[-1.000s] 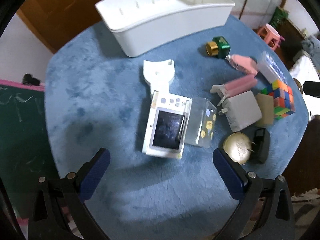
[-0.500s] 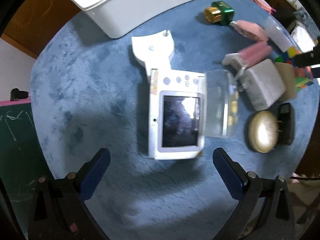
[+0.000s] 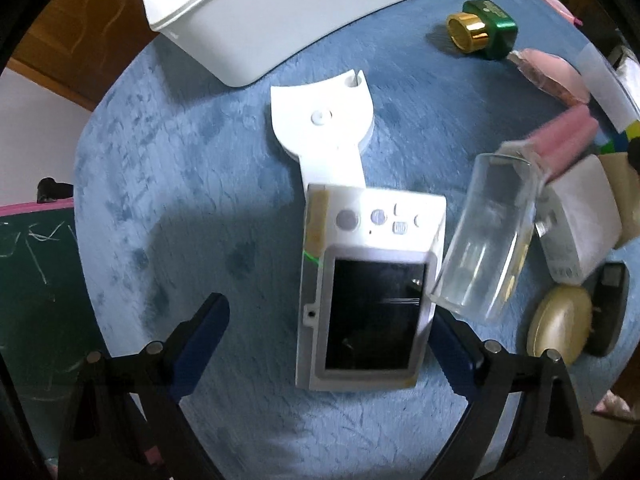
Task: Organize rigid objects
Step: 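Grasp the white toy photo device with the left tool while the right tool grasps the Rubik's cube, then carry the white toy and cube into the white tray and open both tools, then lift both tools out of the tray back over the table, then grasp the clear sticker box with the left tool while the right tool grasps the beige block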
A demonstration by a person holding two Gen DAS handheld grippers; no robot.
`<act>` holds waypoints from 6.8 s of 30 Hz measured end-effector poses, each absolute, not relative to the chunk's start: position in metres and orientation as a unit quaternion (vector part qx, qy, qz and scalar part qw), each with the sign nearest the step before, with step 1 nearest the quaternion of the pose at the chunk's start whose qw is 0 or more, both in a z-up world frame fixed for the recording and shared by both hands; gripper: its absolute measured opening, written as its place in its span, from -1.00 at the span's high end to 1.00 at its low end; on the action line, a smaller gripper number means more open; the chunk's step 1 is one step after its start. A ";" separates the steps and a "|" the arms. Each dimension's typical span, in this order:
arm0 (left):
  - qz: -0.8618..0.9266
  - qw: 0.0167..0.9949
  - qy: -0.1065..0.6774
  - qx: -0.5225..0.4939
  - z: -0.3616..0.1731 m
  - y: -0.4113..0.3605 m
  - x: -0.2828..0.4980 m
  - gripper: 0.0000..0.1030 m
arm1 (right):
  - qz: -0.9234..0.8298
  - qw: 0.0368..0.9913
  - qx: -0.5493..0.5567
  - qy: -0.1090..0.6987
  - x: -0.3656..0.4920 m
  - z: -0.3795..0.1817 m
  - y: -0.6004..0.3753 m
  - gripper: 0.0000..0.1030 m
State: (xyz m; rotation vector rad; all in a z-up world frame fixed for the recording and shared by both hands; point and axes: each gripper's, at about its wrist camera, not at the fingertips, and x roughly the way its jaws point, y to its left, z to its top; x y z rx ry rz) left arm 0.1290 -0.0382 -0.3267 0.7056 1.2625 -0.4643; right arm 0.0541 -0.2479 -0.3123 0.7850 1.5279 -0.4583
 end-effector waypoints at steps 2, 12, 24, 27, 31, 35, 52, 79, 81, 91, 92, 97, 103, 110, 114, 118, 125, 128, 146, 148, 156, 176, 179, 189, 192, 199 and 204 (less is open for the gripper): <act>-0.214 0.723 0.579 0.311 -0.325 -0.040 0.130 -0.59 | -0.203 0.625 0.347 0.670 0.058 -0.313 -0.250 -0.56; -0.223 0.720 0.607 0.252 -0.315 -0.033 0.128 -0.19 | -0.207 0.601 0.364 0.681 0.058 -0.319 -0.261 -0.56; -0.217 0.738 0.616 0.168 -0.284 0.047 0.117 -0.18 | -0.205 0.613 0.373 0.666 0.026 -0.308 -0.278 -0.12; -0.216 0.749 0.607 0.156 -0.265 0.063 0.114 -0.18 | -0.190 0.620 0.381 0.660 0.017 -0.300 -0.280 -0.12; -0.227 0.767 0.583 0.141 -0.225 0.060 0.105 -0.18 | -0.172 0.643 0.380 0.642 0.009 -0.271 -0.285 -0.12; -0.244 0.790 0.547 0.133 -0.172 0.025 0.116 -0.18 | -0.148 0.680 0.375 0.612 0.013 -0.224 -0.284 -0.12; -0.292 0.882 0.368 0.047 0.030 -0.043 0.212 -0.19 | -0.118 0.897 0.133 0.403 0.120 0.045 -0.264 -0.12; -0.184 0.762 0.620 0.026 -0.278 -0.240 0.397 -0.20 | 0.009 0.767 0.087 0.636 0.309 -0.286 -0.295 -0.13; -0.188 0.749 0.634 0.024 -0.283 -0.243 0.397 -0.21 | 0.013 0.770 0.088 0.632 0.307 -0.290 -0.295 -0.15; -0.206 0.787 0.581 0.022 -0.223 -0.224 0.379 -0.98 | 0.035 0.795 0.090 0.599 0.277 -0.259 -0.299 -0.37; -0.209 0.790 0.576 0.020 -0.215 -0.219 0.376 -0.98 | 0.039 0.799 0.090 0.594 0.272 -0.252 -0.298 -0.37; -0.224 0.810 0.541 0.005 -0.157 -0.181 0.343 -0.98 | 0.044 0.821 0.091 0.562 0.236 -0.212 -0.295 -0.45; -0.246 0.838 0.487 -0.001 -0.088 -0.131 0.284 -0.98 | 0.028 0.856 0.085 0.509 0.197 -0.147 -0.282 -0.59; -0.262 0.857 0.444 -0.006 -0.048 -0.082 0.219 -0.98 | -0.011 0.887 0.083 0.454 0.139 -0.090 -0.265 -0.59; -0.265 0.862 0.433 0.012 -0.039 -0.059 0.179 -0.98 | -0.037 0.891 0.080 0.446 0.108 -0.077 -0.254 -0.59; -0.266 0.866 0.422 0.023 -0.033 -0.039 0.146 -0.98 | -0.062 0.898 0.071 0.430 0.072 -0.066 -0.244 -0.59; -0.253 0.873 0.416 0.023 -0.030 -0.005 0.102 -0.98 | -0.076 0.912 0.068 0.397 0.015 -0.050 -0.229 -0.59; -0.243 0.877 0.414 0.017 -0.035 0.009 0.088 -0.98 | -0.073 0.918 0.071 0.383 -0.005 -0.046 -0.225 -0.59; -0.202 0.849 0.482 0.077 -0.148 0.031 0.063 -0.97 | -0.040 0.868 0.105 0.483 -0.044 -0.169 -0.176 -0.59; -0.212 0.842 0.486 0.099 -0.161 0.024 0.062 -0.97 | -0.040 0.860 0.117 0.495 -0.044 -0.182 -0.176 -0.59; -0.249 0.796 0.531 0.149 -0.218 -0.002 0.077 -0.83 | -0.060 0.824 0.168 0.537 -0.034 -0.231 -0.190 -0.59; -0.333 0.699 0.575 0.267 -0.296 -0.058 0.122 -0.40 | -0.122 0.733 0.308 0.595 0.010 -0.309 -0.228 -0.06; -0.337 0.687 0.579 0.281 -0.305 -0.064 0.122 -0.36 | -0.126 0.722 0.318 0.602 0.016 -0.317 -0.228 0.04; -0.348 0.674 0.593 0.271 -0.314 -0.074 0.133 -0.18 | -0.146 0.697 0.307 0.632 0.032 -0.340 -0.223 0.33; -0.347 0.675 0.593 0.270 -0.314 -0.078 0.136 -0.18 | -0.152 0.698 0.284 0.639 0.039 -0.340 -0.216 0.34; -0.332 0.686 0.579 0.289 -0.313 -0.081 0.129 -0.11 | -0.148 0.708 0.246 0.645 0.039 -0.336 -0.203 0.43; -0.322 0.709 0.563 0.278 -0.294 -0.085 0.107 -0.10 | -0.144 0.718 0.233 0.639 0.028 -0.322 -0.198 0.44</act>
